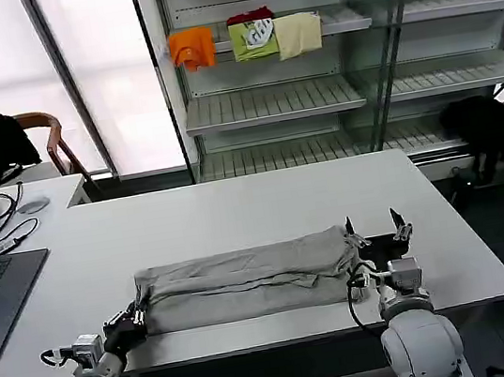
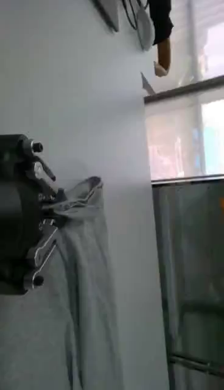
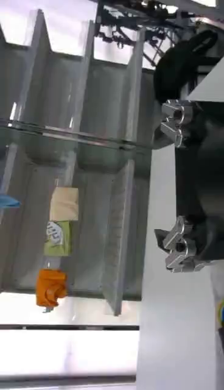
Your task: Fold and organize the clothes.
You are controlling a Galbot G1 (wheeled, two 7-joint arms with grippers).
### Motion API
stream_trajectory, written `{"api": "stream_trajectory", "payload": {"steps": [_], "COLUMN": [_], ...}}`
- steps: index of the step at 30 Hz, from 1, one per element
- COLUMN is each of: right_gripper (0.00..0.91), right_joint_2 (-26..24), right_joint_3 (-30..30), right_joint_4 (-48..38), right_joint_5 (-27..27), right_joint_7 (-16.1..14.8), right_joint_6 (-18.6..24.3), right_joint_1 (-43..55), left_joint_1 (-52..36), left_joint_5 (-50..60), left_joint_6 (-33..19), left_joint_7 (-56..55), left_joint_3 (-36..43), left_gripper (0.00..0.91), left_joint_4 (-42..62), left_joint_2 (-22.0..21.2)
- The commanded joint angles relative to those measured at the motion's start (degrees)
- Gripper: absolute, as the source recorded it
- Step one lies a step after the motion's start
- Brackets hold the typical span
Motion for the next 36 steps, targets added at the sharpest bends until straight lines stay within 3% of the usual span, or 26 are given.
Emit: {"api": "stream_trajectory", "payload": {"steps": [1, 5, 8, 14, 18, 23, 30, 36], "right_gripper": [0.907, 0.907, 0.907, 0.907, 0.907, 0.907, 0.907, 0.907], "right_joint_2": [-0.15, -0.19, 0.03, 0.2, 0.75, 1.22, 1.01, 1.09], "right_joint_3": [0.33, 0.74, 0.88, 0.33, -0.28, -0.54, 0.4, 1.17], "right_joint_4": [0.01, -0.81, -1.66, -3.0, -4.0, -4.6, -5.35, -6.18], "right_joint_5": [0.88, 0.97, 0.91, 0.8, 0.44, -0.33, -0.69, -0.32], "right_joint_7": [0.11, 0.17, 0.29, 0.34, 0.45, 0.24, 0.64, 2.0], "right_joint_6": [-0.02, 0.22, 0.44, 0.62, 0.82, 1.37, 2.57, 4.33], "right_joint_1": [0.45, 0.63, 0.8, 1.55, 1.66, 1.04, -0.55, -1.55], "left_joint_1": [-1.27, -1.35, -3.03, -5.0, -4.04, -0.68, -0.15, -3.24], "left_joint_5": [-0.32, 13.66, 21.14, 25.53, 24.27, 15.34, 9.24, 11.79], "left_joint_6": [-2.1, -7.9, -11.45, -14.29, -14.35, -8.11, -1.04, 2.68], "left_joint_7": [-0.25, 6.9, 10.98, 14.95, 16.37, 14.83, 8.44, 4.26], "left_joint_3": [-4.19, -12.83, -21.15, -31.37, -31.73, -23.98, -4.75, 6.65], "left_gripper": [0.0, 0.0, 0.0, 0.0, 0.0, 0.0, 0.0, 0.0], "left_joint_4": [-1.88, -2.0, -0.21, 5.22, 2.99, -6.71, -18.56, -18.67], "left_joint_2": [0.13, 3.3, 8.34, 16.07, 16.76, 10.81, 1.67, -0.82]}}
